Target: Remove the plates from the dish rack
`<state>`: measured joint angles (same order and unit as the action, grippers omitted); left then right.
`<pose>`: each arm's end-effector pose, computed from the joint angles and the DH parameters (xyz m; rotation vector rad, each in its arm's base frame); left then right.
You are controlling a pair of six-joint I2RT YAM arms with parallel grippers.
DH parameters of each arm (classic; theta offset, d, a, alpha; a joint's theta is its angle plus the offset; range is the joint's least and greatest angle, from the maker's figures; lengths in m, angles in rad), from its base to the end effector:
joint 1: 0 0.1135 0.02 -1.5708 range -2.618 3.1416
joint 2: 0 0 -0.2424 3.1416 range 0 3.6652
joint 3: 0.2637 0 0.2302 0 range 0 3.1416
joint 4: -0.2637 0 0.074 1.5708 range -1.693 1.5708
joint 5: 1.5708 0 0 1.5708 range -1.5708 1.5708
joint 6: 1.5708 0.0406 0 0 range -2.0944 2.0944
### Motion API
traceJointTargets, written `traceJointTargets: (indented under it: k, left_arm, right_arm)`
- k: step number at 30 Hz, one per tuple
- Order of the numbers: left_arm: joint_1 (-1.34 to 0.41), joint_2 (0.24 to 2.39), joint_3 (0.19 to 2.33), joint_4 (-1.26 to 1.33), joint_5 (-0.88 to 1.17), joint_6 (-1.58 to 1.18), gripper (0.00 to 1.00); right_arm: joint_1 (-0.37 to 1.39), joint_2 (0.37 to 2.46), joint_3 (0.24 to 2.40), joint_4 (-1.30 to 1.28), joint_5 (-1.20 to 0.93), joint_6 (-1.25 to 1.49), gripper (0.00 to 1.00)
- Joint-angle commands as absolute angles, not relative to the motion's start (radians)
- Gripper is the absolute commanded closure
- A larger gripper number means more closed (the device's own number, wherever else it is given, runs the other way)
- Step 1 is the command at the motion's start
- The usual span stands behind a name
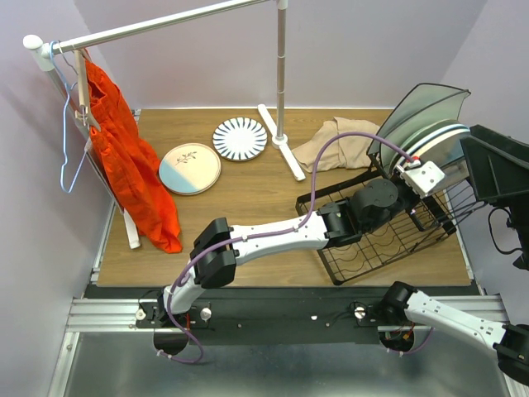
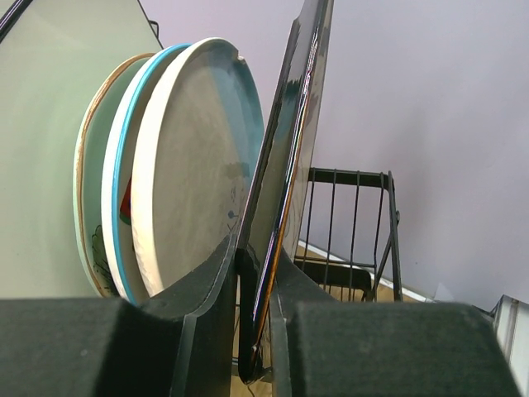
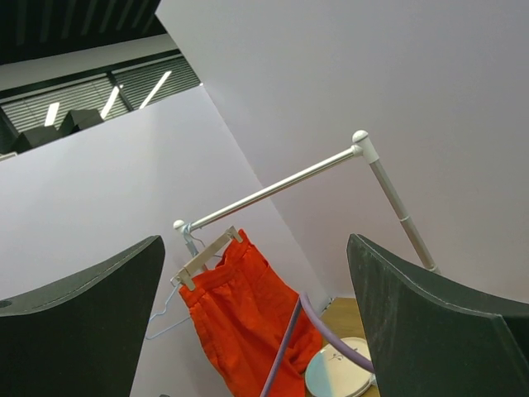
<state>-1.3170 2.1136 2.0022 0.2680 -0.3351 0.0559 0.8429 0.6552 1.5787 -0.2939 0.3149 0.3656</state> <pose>0.1344 -0.4649 0.3735 0.6941 1.2981 -0.7991 0.0127 -0.0047 0.5410 0.0651 1.0174 0.9597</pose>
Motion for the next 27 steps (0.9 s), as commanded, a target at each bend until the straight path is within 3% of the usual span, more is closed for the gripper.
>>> traceJointTargets:
  k: [1,27]
  left_arm:
    - [-1.335,2.089,2.069,0.333,-0.368,0.014,1.0]
    - [-1.336,1.973,2.074,0.429,-0.341,-0.183,1.0]
  right_arm:
    - [0.844,0.649,1.574,-0.295,0.345,0.362,0.0]
    - [0.844,0.658,1.586,-0.285,0.368,0.377,0.0]
